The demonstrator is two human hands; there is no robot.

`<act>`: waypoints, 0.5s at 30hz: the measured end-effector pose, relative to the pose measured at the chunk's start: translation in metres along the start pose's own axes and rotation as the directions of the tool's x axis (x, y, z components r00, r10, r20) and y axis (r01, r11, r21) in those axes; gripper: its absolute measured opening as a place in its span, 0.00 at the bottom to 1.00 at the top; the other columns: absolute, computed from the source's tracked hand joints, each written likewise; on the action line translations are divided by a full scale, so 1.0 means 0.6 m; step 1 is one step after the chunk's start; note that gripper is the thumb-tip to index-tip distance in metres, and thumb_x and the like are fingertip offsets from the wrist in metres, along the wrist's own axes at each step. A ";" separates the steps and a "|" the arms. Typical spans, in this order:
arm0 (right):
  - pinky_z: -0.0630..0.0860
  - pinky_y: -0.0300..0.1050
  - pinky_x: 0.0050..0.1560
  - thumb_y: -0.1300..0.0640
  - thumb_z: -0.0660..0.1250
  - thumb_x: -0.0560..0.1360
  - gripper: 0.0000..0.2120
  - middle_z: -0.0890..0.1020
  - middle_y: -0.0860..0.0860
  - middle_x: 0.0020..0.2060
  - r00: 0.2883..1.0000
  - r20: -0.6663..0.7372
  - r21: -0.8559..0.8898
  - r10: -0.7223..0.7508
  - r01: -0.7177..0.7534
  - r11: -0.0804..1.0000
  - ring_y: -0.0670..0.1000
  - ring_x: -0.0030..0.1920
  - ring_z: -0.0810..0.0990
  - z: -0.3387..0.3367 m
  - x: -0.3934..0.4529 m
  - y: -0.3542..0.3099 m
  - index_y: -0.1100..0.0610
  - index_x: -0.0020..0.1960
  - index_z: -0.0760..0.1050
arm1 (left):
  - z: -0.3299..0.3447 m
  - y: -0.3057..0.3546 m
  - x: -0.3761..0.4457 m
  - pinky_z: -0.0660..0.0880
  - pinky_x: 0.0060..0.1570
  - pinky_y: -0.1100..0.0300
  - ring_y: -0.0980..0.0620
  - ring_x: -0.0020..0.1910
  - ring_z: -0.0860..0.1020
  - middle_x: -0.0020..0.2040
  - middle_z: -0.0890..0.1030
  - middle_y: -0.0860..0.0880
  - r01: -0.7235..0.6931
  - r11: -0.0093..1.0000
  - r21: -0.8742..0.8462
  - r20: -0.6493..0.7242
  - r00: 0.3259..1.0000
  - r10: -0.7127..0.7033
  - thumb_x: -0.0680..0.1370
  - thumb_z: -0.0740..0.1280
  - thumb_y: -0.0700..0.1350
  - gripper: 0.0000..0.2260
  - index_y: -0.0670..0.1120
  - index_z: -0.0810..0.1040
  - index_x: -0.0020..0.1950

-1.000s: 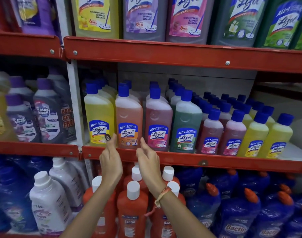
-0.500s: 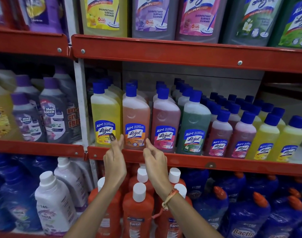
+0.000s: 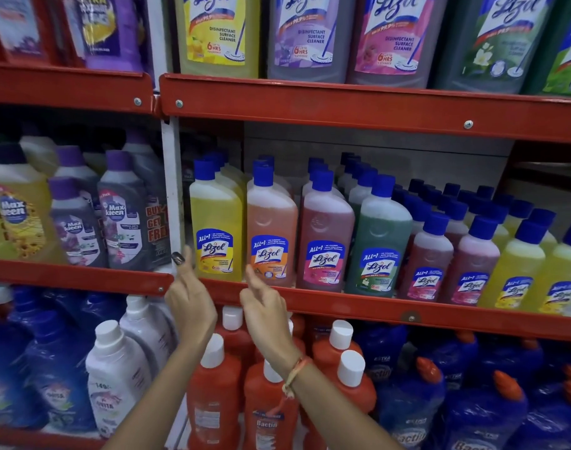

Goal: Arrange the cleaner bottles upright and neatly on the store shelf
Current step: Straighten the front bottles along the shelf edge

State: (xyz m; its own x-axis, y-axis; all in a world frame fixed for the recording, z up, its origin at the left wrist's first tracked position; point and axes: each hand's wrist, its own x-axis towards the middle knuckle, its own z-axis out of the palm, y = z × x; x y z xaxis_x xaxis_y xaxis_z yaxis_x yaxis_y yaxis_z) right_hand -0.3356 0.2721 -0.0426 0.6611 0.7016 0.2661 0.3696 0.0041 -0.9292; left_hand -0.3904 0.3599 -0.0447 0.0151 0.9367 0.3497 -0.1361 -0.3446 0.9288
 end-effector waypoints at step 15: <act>0.68 0.39 0.46 0.58 0.57 0.76 0.25 0.79 0.49 0.42 0.998 0.055 0.031 0.035 -0.036 0.999 0.49 0.43 0.73 0.020 0.024 -0.017 0.52 0.73 0.65 | -0.009 0.013 0.002 0.63 0.65 0.54 0.40 0.67 0.70 0.65 0.77 0.41 0.017 0.989 0.145 0.076 0.997 -0.028 0.81 0.43 0.56 0.25 0.49 0.72 0.67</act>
State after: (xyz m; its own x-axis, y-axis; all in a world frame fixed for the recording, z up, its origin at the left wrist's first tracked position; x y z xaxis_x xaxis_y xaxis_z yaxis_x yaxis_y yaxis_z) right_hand -0.3379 0.2908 -0.0325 0.6367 0.7393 0.2193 0.3247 0.0009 -0.9458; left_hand -0.3970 0.3586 -0.0376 0.0942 0.9386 0.3318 0.0087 -0.3340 0.9425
